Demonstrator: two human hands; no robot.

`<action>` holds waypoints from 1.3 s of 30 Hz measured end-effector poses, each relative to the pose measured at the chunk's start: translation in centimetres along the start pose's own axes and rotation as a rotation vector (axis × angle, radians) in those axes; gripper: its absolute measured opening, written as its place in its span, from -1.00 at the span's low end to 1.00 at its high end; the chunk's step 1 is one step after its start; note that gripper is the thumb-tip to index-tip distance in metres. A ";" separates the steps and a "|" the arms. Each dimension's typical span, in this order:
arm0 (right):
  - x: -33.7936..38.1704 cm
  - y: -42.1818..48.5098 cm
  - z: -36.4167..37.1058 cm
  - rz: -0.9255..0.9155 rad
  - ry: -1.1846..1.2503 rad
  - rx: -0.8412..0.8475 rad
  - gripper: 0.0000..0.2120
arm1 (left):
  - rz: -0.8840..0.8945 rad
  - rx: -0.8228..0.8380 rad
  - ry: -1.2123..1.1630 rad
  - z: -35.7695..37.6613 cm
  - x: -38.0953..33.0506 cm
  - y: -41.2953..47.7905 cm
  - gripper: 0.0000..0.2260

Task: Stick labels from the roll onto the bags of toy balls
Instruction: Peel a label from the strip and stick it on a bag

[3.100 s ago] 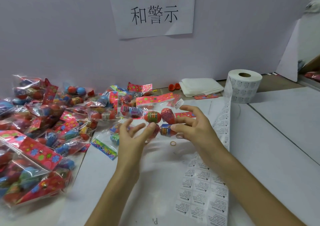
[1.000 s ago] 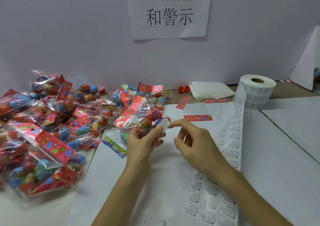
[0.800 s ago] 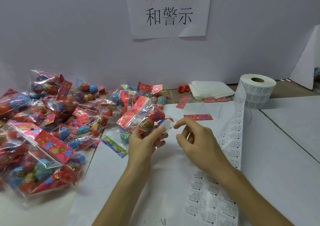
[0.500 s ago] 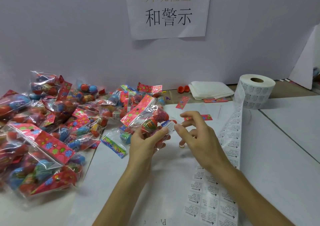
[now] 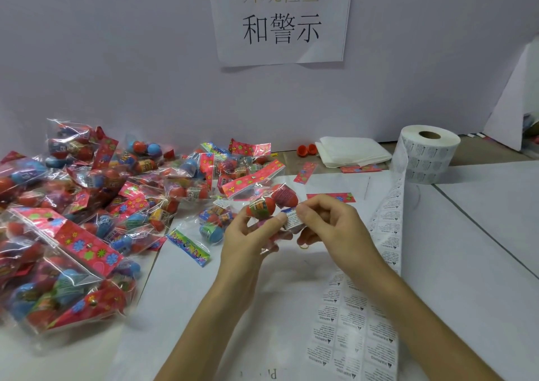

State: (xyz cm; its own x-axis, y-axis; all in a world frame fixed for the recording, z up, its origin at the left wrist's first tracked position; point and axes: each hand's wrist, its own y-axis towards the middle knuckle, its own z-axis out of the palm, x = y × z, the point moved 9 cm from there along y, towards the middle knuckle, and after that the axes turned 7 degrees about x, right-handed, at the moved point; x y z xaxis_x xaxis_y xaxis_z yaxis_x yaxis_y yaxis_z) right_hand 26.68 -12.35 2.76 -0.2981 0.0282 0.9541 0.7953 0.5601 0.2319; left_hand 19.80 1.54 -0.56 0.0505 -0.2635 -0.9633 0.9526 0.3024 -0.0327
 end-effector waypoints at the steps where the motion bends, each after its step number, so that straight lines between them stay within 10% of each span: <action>1: -0.1 0.0 0.1 -0.002 0.004 0.005 -0.91 | -0.002 -0.002 0.001 0.0 0.0 0.0 -0.54; 29: -0.9 0.2 0.6 0.042 0.034 0.045 -0.82 | 0.049 0.010 0.078 0.1 -0.6 0.0 -0.44; 39: -1.1 0.3 0.6 0.003 -0.032 0.065 -0.92 | 0.105 -0.047 0.107 -0.5 -0.7 0.0 -0.70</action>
State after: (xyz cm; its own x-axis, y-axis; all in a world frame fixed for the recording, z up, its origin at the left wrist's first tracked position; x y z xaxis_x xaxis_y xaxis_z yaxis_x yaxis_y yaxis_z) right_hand 26.90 -11.75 1.67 -0.3131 0.0559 0.9481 0.7607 0.6124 0.2151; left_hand 19.64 2.14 -0.03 0.1141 -0.1295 -0.9850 0.9286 0.3662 0.0594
